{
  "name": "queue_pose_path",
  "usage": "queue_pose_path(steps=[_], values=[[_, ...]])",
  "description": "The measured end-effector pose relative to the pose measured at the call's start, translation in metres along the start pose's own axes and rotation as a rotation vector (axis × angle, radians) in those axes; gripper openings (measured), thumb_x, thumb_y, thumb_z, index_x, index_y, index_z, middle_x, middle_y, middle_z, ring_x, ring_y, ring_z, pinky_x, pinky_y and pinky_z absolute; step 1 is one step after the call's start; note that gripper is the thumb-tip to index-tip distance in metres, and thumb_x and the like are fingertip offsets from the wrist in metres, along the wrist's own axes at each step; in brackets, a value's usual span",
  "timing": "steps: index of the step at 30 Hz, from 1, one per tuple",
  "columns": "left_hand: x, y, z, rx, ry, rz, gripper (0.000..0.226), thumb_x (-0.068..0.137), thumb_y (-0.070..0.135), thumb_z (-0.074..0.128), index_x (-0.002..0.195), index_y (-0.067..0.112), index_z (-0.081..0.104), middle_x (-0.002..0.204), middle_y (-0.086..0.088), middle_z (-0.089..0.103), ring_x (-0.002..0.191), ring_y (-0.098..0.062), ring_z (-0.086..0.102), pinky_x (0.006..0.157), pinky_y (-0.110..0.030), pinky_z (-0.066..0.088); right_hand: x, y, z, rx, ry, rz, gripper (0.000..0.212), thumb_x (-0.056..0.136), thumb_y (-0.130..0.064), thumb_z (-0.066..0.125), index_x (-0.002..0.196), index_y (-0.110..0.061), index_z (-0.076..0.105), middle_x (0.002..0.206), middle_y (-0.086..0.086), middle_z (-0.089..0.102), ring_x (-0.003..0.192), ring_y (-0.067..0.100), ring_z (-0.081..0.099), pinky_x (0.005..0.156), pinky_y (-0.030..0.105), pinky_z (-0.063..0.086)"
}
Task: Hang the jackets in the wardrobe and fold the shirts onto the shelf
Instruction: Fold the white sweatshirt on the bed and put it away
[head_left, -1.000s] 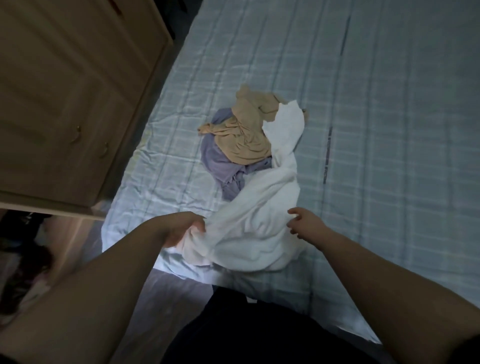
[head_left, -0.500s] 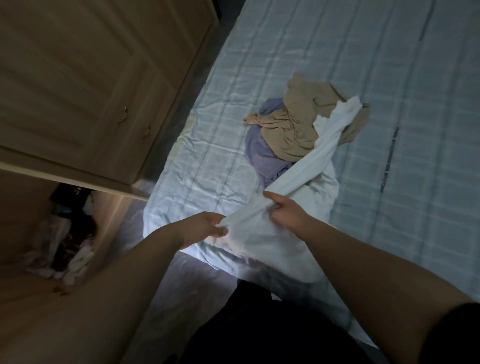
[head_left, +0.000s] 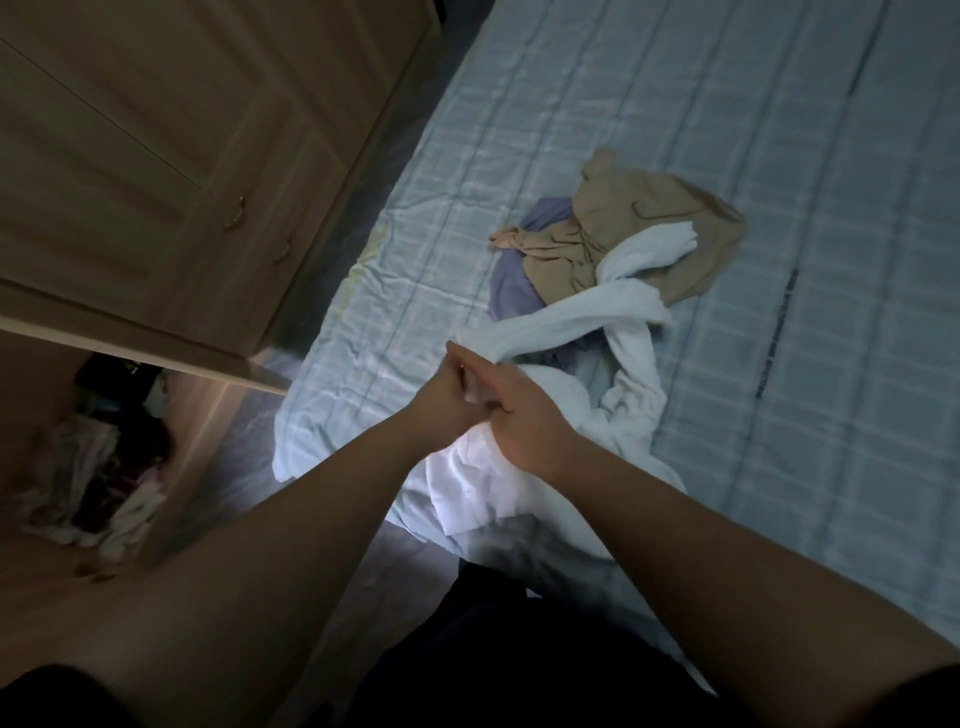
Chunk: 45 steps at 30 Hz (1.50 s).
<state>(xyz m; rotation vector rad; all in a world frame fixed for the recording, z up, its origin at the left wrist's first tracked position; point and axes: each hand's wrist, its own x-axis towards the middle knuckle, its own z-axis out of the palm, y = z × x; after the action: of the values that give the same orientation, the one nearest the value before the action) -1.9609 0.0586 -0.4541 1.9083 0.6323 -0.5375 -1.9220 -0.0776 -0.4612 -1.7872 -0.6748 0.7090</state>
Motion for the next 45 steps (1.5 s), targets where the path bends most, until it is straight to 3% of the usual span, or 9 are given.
queue_pose_path(steps=[3,7,10,14,19,31,34,37,45], values=[[-0.002,0.017,0.007,-0.223,0.088,-0.001,0.023,0.091,0.020,0.063,0.113,0.015,0.067,0.104,-0.005,0.073,0.100,-0.021,0.069,0.092,-0.042,0.054,-0.008,0.008,-0.023,-0.137,0.126,-0.062,0.058,0.091,-0.004,0.037,0.143,-0.029,0.047,0.127,0.010,0.059,0.115,0.015,0.056,0.103,0.023,0.039],[-0.011,0.032,0.011,-0.709,-0.123,-0.172,0.055,0.075,0.013,0.062,0.128,0.001,0.060,0.131,-0.025,0.059,0.124,-0.039,0.055,0.111,-0.049,0.039,-0.030,0.035,-0.052,0.325,0.360,0.148,0.053,0.087,0.013,0.039,0.113,-0.030,0.056,0.124,0.006,0.062,0.110,0.007,0.064,0.098,0.032,0.050],[-0.025,0.048,0.016,-0.844,-0.231,-0.218,0.071,0.066,0.007,0.060,0.136,-0.001,0.052,0.141,-0.027,0.049,0.123,-0.039,0.052,0.110,-0.049,0.040,-0.051,0.053,-0.075,0.231,0.432,0.301,0.036,0.086,0.010,0.045,0.090,-0.023,0.060,0.110,0.004,0.069,0.103,0.017,0.064,0.095,0.039,0.049],[-0.044,0.070,0.024,-0.829,-0.382,-0.116,0.087,0.049,0.008,0.067,0.134,-0.004,0.053,0.138,-0.025,0.053,0.126,-0.040,0.052,0.104,-0.045,0.046,-0.072,0.056,-0.100,0.094,0.304,0.436,0.030,0.092,-0.005,0.048,0.106,-0.022,0.069,0.112,-0.003,0.069,0.099,0.016,0.064,0.088,0.030,0.050],[-0.060,0.088,0.032,-0.869,-0.211,0.010,0.094,0.038,0.000,0.058,0.130,-0.014,0.050,0.133,-0.029,0.051,0.125,-0.045,0.048,0.103,-0.046,0.038,-0.096,0.041,-0.125,-0.054,0.091,0.463,0.027,0.099,-0.038,0.047,0.122,-0.031,0.057,0.101,-0.002,0.066,0.057,0.019,0.066,0.056,0.024,0.046],[-0.121,0.148,0.030,-1.046,-0.262,0.270,0.047,0.045,0.007,0.066,0.089,-0.005,0.077,0.104,-0.022,0.071,0.096,-0.034,0.070,0.085,-0.040,0.058,-0.131,-0.039,-0.151,-0.169,-0.050,0.143,0.054,0.075,-0.028,0.071,0.126,-0.022,0.058,0.127,-0.003,0.055,0.117,0.012,0.052,0.097,0.029,0.041],[-0.140,0.161,0.021,-1.010,-0.281,0.306,0.046,0.063,0.003,0.034,0.075,-0.001,0.078,0.088,-0.017,0.074,0.081,-0.029,0.073,0.070,-0.034,0.060,-0.141,-0.063,-0.150,0.197,0.070,0.072,0.042,0.073,-0.026,0.070,0.115,-0.026,0.068,0.117,0.005,0.069,0.109,0.013,0.063,0.095,0.038,0.050],[-0.141,0.153,-0.001,-0.955,-0.178,0.303,0.047,0.049,0.002,0.048,0.092,-0.011,0.063,0.103,-0.017,0.060,0.090,-0.036,0.061,0.085,-0.037,0.051,-0.147,-0.081,-0.153,0.338,0.247,-0.009,0.044,0.070,-0.031,0.071,0.114,-0.025,0.069,0.120,0.010,0.068,0.113,0.021,0.062,0.101,0.047,0.047],[-0.171,0.133,-0.066,-0.409,-0.124,0.429,0.042,0.083,0.016,0.062,0.125,0.013,0.063,0.115,-0.017,0.068,0.100,-0.029,0.064,0.081,-0.041,0.049,-0.168,-0.167,-0.164,-0.097,0.787,-0.109,0.019,0.097,-0.017,0.054,0.080,-0.026,0.052,0.077,-0.011,0.054,0.070,0.001,0.049,0.066,0.021,0.038]])
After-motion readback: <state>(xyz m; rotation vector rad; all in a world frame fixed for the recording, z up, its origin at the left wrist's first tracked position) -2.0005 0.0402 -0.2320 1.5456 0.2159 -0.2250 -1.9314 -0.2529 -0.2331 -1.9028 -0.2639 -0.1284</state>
